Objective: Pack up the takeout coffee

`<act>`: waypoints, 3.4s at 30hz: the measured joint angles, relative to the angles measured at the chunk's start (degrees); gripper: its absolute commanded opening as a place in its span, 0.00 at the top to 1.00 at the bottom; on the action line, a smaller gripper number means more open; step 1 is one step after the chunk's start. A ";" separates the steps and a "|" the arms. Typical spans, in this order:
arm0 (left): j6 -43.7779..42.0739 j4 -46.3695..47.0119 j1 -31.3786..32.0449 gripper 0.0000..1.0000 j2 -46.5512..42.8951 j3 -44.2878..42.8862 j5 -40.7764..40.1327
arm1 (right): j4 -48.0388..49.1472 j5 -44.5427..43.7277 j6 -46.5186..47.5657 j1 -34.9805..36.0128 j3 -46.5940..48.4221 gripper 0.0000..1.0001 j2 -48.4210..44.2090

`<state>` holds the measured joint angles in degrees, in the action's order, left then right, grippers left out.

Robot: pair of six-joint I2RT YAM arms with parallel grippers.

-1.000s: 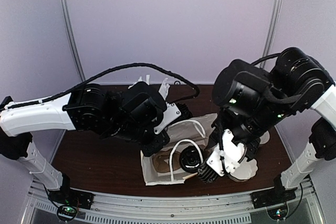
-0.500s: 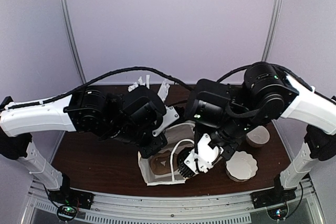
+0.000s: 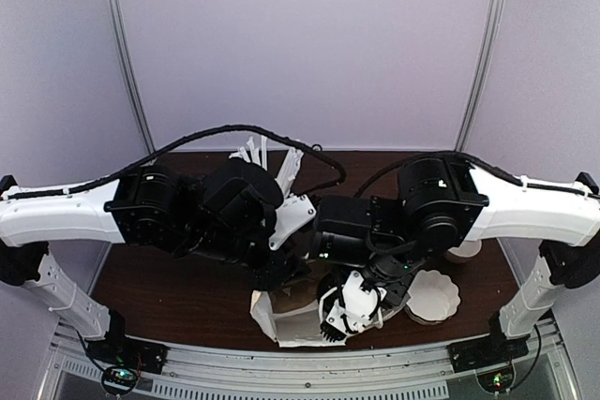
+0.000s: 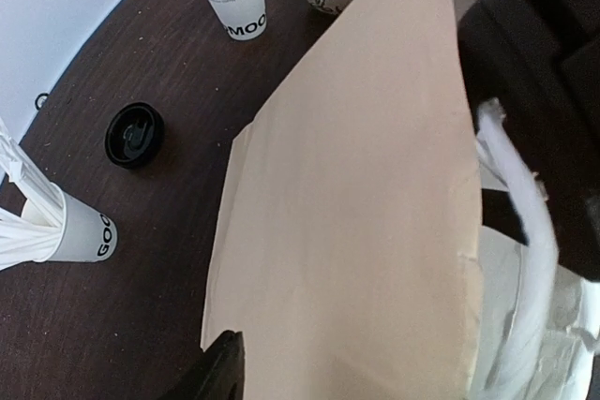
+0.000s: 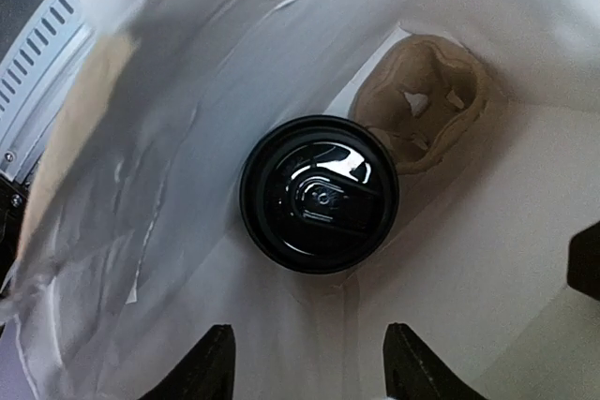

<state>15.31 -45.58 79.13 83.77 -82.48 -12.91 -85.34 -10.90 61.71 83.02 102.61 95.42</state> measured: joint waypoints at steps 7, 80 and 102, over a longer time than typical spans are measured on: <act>-0.24 3.76 -2.05 0.44 -1.70 3.50 2.82 | 3.30 -2.08 1.46 0.13 -4.00 0.18 0.68; -0.59 5.60 -11.23 0.82 -1.27 5.46 15.37 | 10.49 -1.27 -0.31 -8.39 -4.68 0.44 8.81; -0.87 7.06 -9.92 0.81 0.68 5.01 15.28 | 9.66 3.28 -0.28 -7.91 -4.09 0.06 6.60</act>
<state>14.44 -38.52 69.21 84.44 -77.47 2.37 -75.68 -7.62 61.43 75.11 98.52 102.02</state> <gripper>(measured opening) 0.186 0.900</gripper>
